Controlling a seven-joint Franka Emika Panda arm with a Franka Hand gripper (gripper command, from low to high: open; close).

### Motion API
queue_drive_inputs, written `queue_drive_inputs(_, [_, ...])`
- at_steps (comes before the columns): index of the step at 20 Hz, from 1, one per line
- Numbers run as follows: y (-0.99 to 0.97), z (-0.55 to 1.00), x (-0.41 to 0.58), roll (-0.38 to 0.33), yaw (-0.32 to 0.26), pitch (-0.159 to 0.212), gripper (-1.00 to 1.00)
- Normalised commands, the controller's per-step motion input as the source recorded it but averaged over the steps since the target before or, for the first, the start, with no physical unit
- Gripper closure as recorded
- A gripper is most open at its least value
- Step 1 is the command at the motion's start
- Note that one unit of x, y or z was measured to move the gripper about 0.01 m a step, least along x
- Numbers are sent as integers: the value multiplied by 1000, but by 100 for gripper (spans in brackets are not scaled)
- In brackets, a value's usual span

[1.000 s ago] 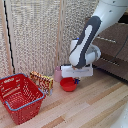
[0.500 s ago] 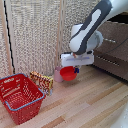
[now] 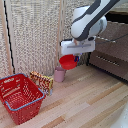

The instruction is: Transport the gripper mindfully toward the orange-red bowl and clasp it to elevate with ease. Ensure your robot's arm aligns efficiently with the top drawer's opening. Carefully slide the orange-red bowl into the designated spot with precision. After confirmation, withdraw the gripper gently. Close the drawer smoothly by transitioning the gripper to its handle.

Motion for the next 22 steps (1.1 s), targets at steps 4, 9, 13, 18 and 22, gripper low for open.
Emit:
queue_drive_inputs(4, [-88,925,365,0,-21,0,100])
queue_drive_inputs(9, [-79,995,372,0,-82,24,100])
queue_drive_inputs(13, [-156,1000,394,0,-121,53,100])
queue_drive_inputs(18, [-198,993,330,0,-174,83,100])
queue_drive_inputs(22, [-264,931,217,0,-255,109,100])
